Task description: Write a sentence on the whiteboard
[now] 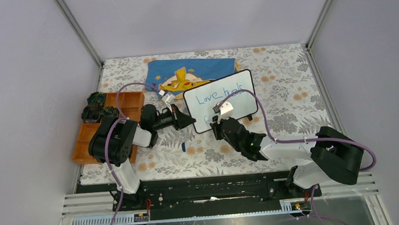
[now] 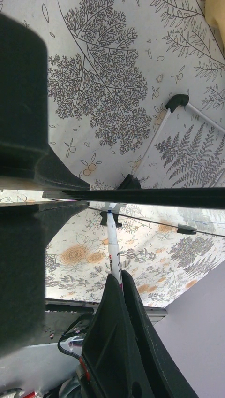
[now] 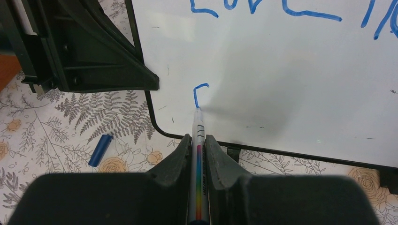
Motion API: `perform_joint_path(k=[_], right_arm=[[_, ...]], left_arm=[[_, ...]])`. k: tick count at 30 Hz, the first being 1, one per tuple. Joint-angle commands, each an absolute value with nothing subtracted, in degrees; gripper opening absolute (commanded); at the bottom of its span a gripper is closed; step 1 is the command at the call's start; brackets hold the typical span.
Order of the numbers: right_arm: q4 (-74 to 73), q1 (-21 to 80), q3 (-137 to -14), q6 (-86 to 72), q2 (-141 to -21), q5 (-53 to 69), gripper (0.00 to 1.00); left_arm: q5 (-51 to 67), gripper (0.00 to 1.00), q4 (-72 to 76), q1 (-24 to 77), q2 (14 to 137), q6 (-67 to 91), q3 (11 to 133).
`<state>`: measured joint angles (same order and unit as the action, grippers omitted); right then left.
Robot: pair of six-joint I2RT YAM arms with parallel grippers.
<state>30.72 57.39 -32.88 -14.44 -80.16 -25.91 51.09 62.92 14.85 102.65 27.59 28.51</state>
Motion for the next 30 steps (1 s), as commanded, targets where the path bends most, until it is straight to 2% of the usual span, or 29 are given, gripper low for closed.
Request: perform_joint_path(k=[1, 30], right_arm=[[29.27, 57.48, -35.02, -14.30, -79.39, -29.78, 0.00], [29.87, 56.53, -38.54, -11.01, -78.84, -31.90, 0.00]], left_arm=[[50.16, 0.00, 58.37, 15.56, 102.71, 24.93, 28.39], [50.10, 0.00, 56.89, 15.98, 102.64, 23.95, 28.64]])
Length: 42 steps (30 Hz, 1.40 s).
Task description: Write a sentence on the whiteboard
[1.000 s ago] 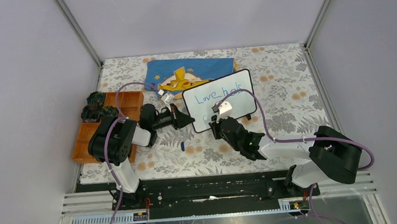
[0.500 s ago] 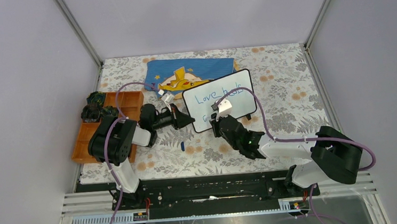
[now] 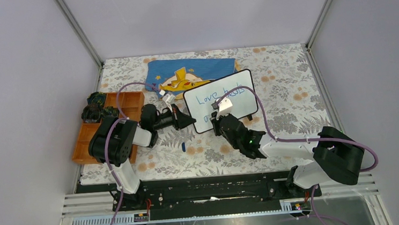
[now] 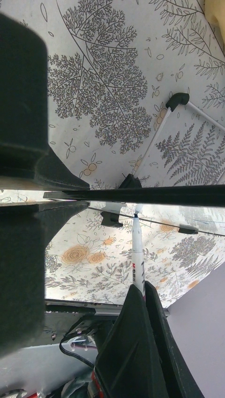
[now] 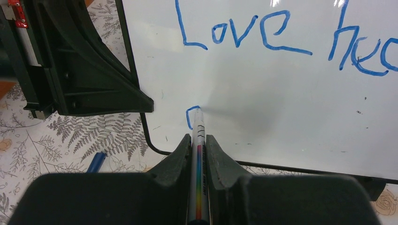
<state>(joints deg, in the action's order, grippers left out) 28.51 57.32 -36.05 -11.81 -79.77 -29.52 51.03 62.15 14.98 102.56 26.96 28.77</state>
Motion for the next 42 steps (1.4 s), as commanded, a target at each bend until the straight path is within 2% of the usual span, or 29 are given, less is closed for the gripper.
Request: perform_joint_path(k=[1, 28, 42], right_arm=[[30.00, 56.49, -38.36, -11.22, -78.84, -31.83, 0.00], [27.43, 56.48, -33.69, -13.88, -77.29, -30.25, 0.00], [27.27, 55.29, -35.90, -12.94, -69.70, -30.04, 0.00]], left_arm=[[50.10, 0.00, 56.82, 15.99, 102.61, 23.91, 28.65], [49.88, 0.00, 55.72, 16.04, 102.50, 23.33, 28.83], [49.84, 0.00, 55.30, 16.17, 102.51, 23.12, 28.92]])
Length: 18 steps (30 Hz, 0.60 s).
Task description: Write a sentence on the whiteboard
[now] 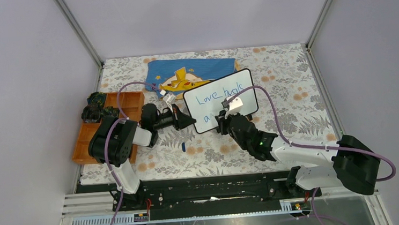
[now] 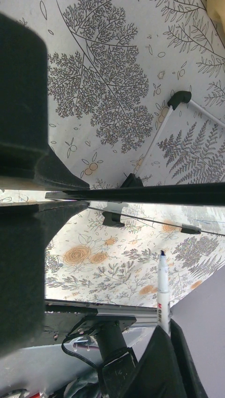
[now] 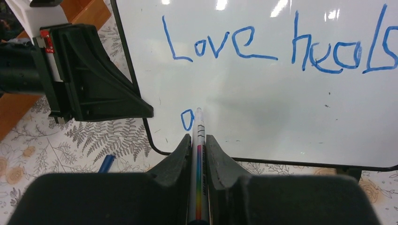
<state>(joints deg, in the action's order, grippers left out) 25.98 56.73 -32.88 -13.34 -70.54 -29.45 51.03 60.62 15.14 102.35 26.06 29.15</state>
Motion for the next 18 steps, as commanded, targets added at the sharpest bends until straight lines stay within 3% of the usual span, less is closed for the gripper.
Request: perform_joint_path(k=[1, 18], right_arm=[[27.32, 54.90, -36.25, -13.11, -70.03, -29.43, 0.00], [28.61, 53.61, -38.16, -14.21, -73.95, -25.62, 0.00]], left_arm=[[49.83, 0.00, 55.21, 16.15, 102.41, 23.05, 28.92], [49.83, 0.00, 54.58, 16.26, 102.53, 22.61, 29.10]])
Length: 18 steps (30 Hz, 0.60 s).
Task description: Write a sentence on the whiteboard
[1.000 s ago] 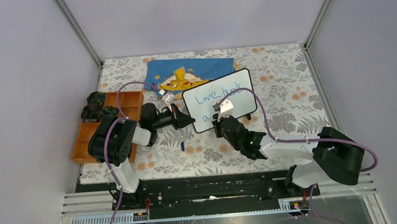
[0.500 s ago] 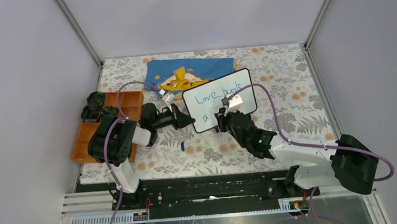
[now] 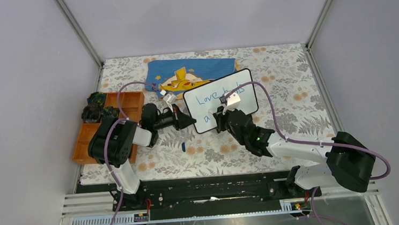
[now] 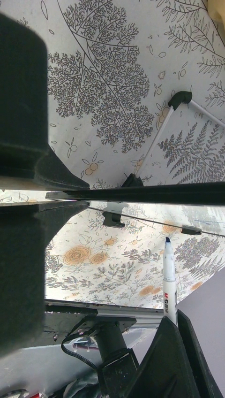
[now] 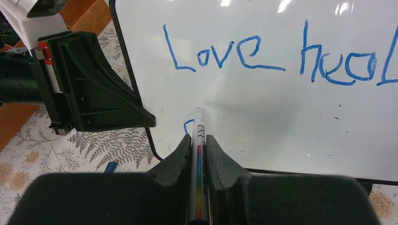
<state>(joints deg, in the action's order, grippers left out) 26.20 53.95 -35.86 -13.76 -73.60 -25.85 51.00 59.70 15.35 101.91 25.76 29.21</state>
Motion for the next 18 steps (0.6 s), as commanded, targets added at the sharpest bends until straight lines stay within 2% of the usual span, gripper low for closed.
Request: perform_joint_path(k=[1, 18], right_arm=[[28.67, 53.59, -38.15, -14.31, -74.06, -25.71, 0.00], [30.16, 51.97, -38.25, -16.49, -75.72, -25.03, 0.00]], left_arm=[[49.80, 0.00, 54.60, 16.25, 102.55, 22.60, 29.09], [49.92, 0.00, 53.88, 16.45, 102.33, 22.09, 29.18]])
